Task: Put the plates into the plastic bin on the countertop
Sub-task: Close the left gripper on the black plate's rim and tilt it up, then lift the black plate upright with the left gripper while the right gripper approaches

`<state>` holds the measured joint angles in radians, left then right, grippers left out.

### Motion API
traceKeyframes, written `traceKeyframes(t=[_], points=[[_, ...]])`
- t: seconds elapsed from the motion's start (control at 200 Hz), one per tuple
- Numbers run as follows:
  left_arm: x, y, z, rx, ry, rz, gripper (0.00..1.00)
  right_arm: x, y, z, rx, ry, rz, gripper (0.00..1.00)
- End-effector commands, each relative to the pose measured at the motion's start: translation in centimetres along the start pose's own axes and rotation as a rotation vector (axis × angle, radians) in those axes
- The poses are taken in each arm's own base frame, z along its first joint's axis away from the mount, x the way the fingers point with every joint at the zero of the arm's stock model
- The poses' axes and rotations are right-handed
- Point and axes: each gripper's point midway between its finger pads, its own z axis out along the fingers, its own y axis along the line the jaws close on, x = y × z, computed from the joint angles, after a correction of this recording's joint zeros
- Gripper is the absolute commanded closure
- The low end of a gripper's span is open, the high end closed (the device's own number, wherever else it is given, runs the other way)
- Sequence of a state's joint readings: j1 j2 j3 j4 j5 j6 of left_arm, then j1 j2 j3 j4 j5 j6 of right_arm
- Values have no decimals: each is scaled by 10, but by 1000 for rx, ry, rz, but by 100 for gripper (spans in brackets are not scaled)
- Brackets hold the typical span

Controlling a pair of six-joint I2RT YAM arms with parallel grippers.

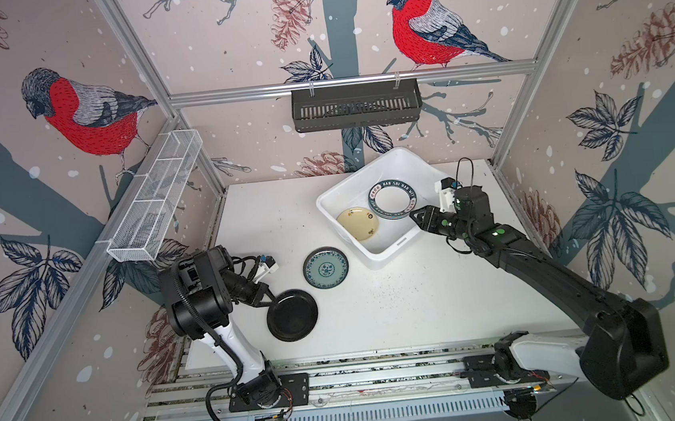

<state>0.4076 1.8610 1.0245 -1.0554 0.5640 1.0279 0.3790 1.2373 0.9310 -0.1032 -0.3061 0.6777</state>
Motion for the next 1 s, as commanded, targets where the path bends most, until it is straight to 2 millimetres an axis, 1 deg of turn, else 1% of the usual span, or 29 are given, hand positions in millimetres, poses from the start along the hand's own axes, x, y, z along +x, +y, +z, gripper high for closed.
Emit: traceKeyframes(t=[0.0,0.2,0.39,0.595,0.786,0.881,0.991], points=[[3,-1,-4,-5,8,34,100,-8,6,-1,-21,-29,-8,66],[-4,-6,-14,1,-16,39,100,-10,7,-1,-24,-35,-7,66],[-15,-10,-31,-14,-36,60,100,-12,10,-2,-32,-38,-11,66],[-27,-20,-48,-23,-66,83,100,-14,13,-2,-39,-43,-12,66],[-32,-25,-55,-13,-81,86,100,-15,15,-2,-52,-42,-12,66],[-39,-28,-60,-6,-106,88,100,-16,16,-2,-50,-41,-18,65],[-45,-32,-62,10,-119,91,100,-24,18,-6,-21,-42,-49,64]])
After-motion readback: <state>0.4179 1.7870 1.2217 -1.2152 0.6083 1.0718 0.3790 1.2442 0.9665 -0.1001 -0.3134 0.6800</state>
